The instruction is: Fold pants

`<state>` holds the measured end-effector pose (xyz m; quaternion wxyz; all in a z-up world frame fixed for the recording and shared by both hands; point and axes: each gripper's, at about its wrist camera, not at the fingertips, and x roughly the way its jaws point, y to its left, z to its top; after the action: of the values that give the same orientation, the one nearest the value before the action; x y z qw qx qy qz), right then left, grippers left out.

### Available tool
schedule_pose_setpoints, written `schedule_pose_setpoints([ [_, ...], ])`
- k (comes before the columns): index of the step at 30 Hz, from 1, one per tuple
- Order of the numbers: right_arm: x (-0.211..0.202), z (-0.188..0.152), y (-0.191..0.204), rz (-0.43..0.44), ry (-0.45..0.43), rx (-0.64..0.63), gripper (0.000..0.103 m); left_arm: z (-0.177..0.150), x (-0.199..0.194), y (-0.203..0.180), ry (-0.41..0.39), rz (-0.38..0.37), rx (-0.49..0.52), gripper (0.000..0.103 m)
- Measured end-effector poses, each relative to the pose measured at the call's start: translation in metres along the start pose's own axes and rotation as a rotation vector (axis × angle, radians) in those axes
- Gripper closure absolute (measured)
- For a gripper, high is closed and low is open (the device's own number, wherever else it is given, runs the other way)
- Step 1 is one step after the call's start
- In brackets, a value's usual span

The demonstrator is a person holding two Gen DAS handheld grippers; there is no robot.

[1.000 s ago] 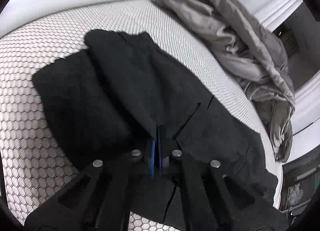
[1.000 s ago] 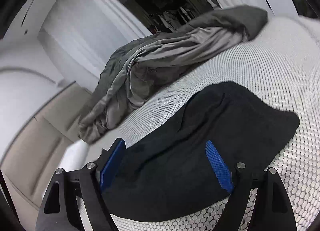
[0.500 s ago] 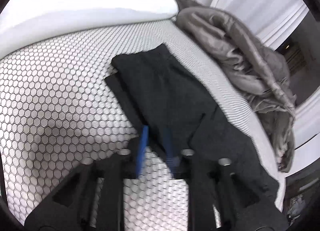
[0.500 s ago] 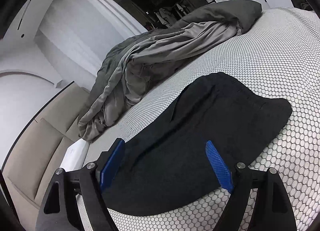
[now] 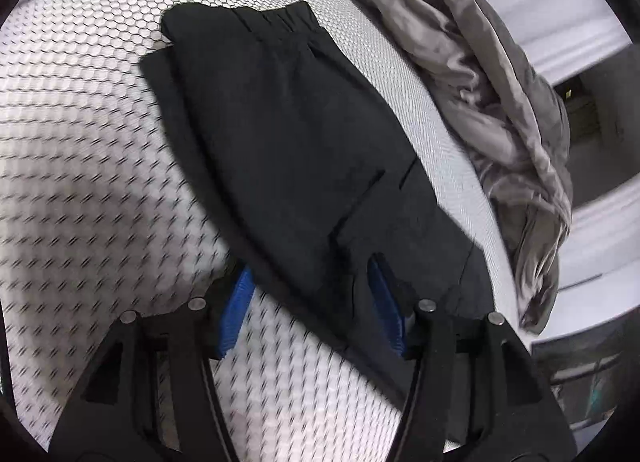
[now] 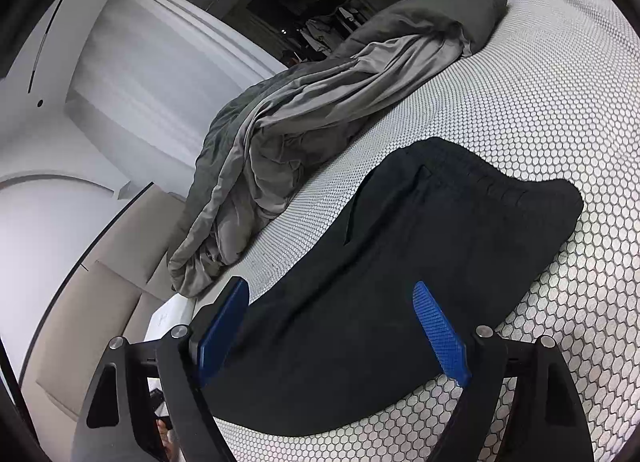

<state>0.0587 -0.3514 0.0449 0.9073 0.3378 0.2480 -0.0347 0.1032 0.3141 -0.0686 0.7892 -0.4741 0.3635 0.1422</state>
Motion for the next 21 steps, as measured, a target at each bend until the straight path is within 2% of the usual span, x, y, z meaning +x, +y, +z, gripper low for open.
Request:
schedule_pose_setpoints([
  [1, 0.000, 0.000, 0.000, -0.004, 0.000, -0.008, 0.017, 0.001, 0.002, 0.002, -0.017, -0.012, -0.032, 0.053],
  [2, 0.001, 0.000, 0.000, -0.006, 0.001, -0.010, 0.017, 0.004, 0.001, 0.005, -0.044, -0.032, -0.070, 0.063],
  [3, 0.003, 0.000, -0.002, -0.004, 0.005, -0.004, 0.017, 0.004, 0.001, 0.004, -0.059, -0.044, -0.082, 0.085],
  [4, 0.005, 0.001, -0.005, 0.004, 0.011, 0.016, 0.017, 0.004, 0.000, 0.004, -0.077, -0.067, -0.091, 0.098],
  [5, 0.006, 0.001, -0.008, 0.003, 0.015, 0.035, 0.017, 0.005, -0.008, 0.007, -0.116, -0.085, -0.096, 0.103],
  [8, 0.005, 0.003, -0.018, -0.042, 0.011, 0.062, 0.017, 0.002, -0.033, 0.010, -0.200, -0.088, -0.084, 0.103],
  [10, -0.006, 0.007, -0.027, -0.074, -0.018, 0.069, 0.017, 0.004, -0.049, 0.012, -0.234, -0.061, -0.056, 0.103],
  [15, -0.046, 0.018, -0.070, -0.109, -0.116, 0.181, 0.017, 0.018, -0.063, 0.026, -0.238, -0.019, -0.060, 0.103],
  [17, -0.039, 0.017, -0.086, -0.106, -0.067, 0.230, 0.017, 0.020, -0.063, 0.031, -0.232, -0.003, -0.060, 0.103],
  [18, -0.028, 0.014, -0.093, -0.078, -0.009, 0.260, 0.017, 0.020, -0.061, 0.032, -0.229, 0.006, -0.063, 0.103],
  [21, 0.004, 0.006, -0.098, -0.026, 0.065, 0.295, 0.020, 0.020, -0.050, 0.023, -0.232, 0.043, -0.047, 0.103],
])
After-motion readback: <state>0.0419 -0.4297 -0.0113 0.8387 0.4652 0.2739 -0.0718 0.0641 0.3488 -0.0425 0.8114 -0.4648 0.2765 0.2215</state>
